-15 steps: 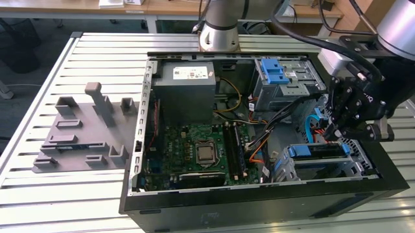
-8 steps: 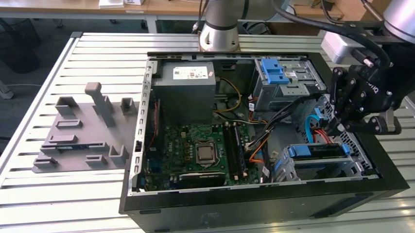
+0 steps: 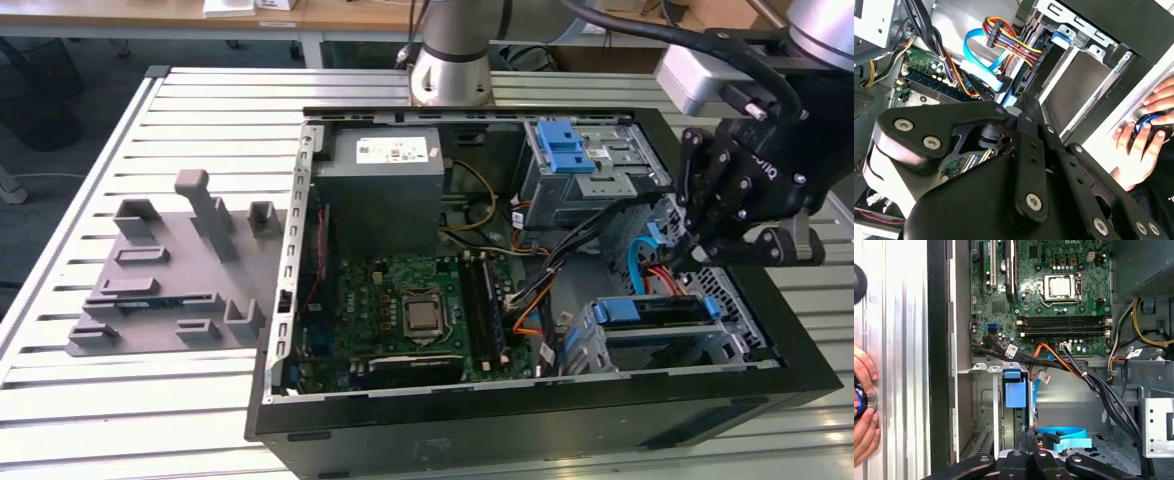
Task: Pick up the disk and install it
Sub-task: 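Insert the second disk wire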
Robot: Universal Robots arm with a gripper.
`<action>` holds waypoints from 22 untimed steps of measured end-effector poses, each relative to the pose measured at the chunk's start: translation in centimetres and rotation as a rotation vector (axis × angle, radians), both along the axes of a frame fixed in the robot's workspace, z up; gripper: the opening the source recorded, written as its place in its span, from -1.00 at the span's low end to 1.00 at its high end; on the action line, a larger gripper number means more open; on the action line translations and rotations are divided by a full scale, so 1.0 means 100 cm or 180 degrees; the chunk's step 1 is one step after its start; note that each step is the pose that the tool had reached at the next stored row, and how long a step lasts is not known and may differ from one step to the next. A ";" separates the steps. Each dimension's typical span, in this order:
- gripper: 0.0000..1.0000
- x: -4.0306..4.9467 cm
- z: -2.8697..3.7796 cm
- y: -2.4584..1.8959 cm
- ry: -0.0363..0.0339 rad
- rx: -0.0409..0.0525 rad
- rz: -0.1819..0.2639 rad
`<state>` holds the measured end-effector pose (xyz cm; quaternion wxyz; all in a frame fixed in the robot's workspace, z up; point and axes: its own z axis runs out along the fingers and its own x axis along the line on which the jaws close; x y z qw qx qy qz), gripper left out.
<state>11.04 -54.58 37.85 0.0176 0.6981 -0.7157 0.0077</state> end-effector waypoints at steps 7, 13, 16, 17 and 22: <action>-0.79 -0.0003 0.0017 0.0123 0.0002 -0.0019 0.0029; -0.79 -0.0003 0.0016 0.0196 0.0009 -0.0041 0.0045; -0.65 -0.0004 -0.0001 0.0213 0.0016 -0.0041 0.0049; -0.65 -0.0004 -0.0006 0.0216 0.0019 -0.0041 0.0051; -0.50 -0.0001 -0.0023 0.0235 0.0039 -0.0045 0.0060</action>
